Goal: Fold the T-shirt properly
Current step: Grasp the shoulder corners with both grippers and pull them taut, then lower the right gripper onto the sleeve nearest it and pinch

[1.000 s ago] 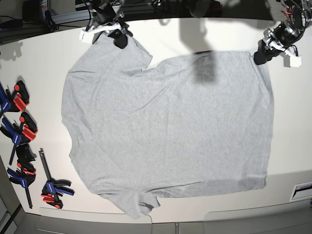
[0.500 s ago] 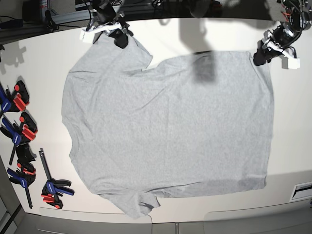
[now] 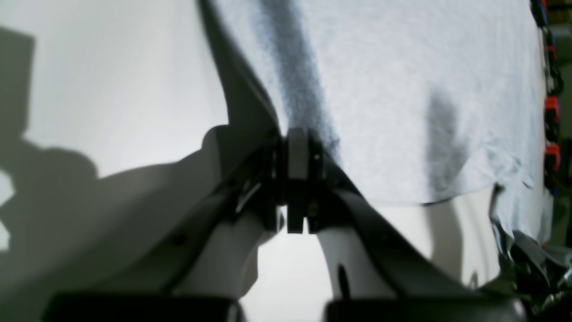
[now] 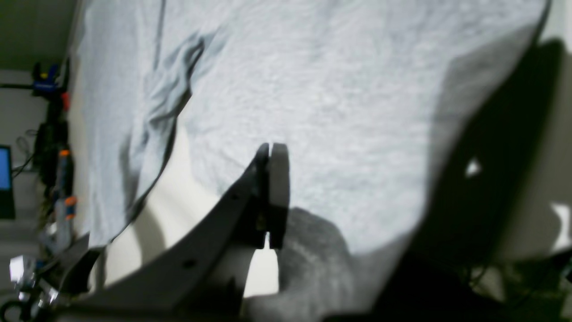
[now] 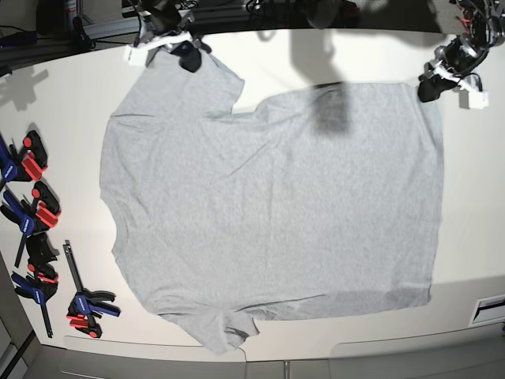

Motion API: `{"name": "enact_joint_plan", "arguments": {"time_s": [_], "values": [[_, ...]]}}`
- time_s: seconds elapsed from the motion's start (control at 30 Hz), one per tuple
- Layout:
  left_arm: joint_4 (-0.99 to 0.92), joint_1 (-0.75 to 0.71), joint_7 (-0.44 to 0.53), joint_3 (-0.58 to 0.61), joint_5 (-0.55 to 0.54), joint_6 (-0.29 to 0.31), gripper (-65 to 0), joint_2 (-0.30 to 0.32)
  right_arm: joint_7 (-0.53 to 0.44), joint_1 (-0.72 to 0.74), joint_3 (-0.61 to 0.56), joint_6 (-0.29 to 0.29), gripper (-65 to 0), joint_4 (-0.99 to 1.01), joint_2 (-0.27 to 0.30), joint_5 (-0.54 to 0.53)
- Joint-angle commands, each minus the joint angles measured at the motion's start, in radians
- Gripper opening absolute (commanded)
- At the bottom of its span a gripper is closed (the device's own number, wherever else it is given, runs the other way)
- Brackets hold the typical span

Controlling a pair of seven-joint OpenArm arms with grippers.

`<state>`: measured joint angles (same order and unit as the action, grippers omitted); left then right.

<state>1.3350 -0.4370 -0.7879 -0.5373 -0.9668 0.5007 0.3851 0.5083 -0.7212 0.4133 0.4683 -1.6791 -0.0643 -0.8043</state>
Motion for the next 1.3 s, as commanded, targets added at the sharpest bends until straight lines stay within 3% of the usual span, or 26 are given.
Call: {"name": "enact_joint_plan", "arguments": {"time_s": [0.0, 0.4, 0.5, 0.6, 0.9, 1.1, 1.27], "values": [[0.0, -0.024, -0.03, -0.027, 0.036, -0.018, -65.0, 0.014, -0.006, -0.021, 0.021, 0.018, -65.0, -0.017, 0.004, -0.022], [0.0, -0.168, -0.097, -0.206, -0.148, 0.057, -65.0, 0.014, 0.055, -0.153, 0.148, 0.111, -65.0, -0.017, 0.003, -0.195], [0.001, -0.199, -0.127, -0.248, -0.202, 0.103, -65.0, 0.014, 0.066, -0.184, 0.183, 0.129, -65.0, -0.017, 0.003, -0.242], [0.001, -0.221, -0.16, -0.288, -0.254, 0.107, -65.0, 0.014, 0.119, -0.203, 0.231, 0.166, -65.0, -0.019, 0.003, -0.318], [0.001, -0.231, -0.223, -0.313, -0.314, 0.137, -65.0, 0.014, 0.182, -0.243, 0.388, 0.217, -65.0, -0.111, 0.003, -0.457], [0.002, -0.227, -0.233, -0.313, -0.348, 0.152, -65.0, 0.014, 0.179, -0.214, 0.388, 0.23, -65.0, -0.251, 0.004, -0.436], [0.002, -0.17, -0.23, -0.311, -0.34, 0.152, -65.0, 0.014, 0.157, -0.08, 0.326, 0.23, -65.0, -0.297, 0.016, -0.246]]}}
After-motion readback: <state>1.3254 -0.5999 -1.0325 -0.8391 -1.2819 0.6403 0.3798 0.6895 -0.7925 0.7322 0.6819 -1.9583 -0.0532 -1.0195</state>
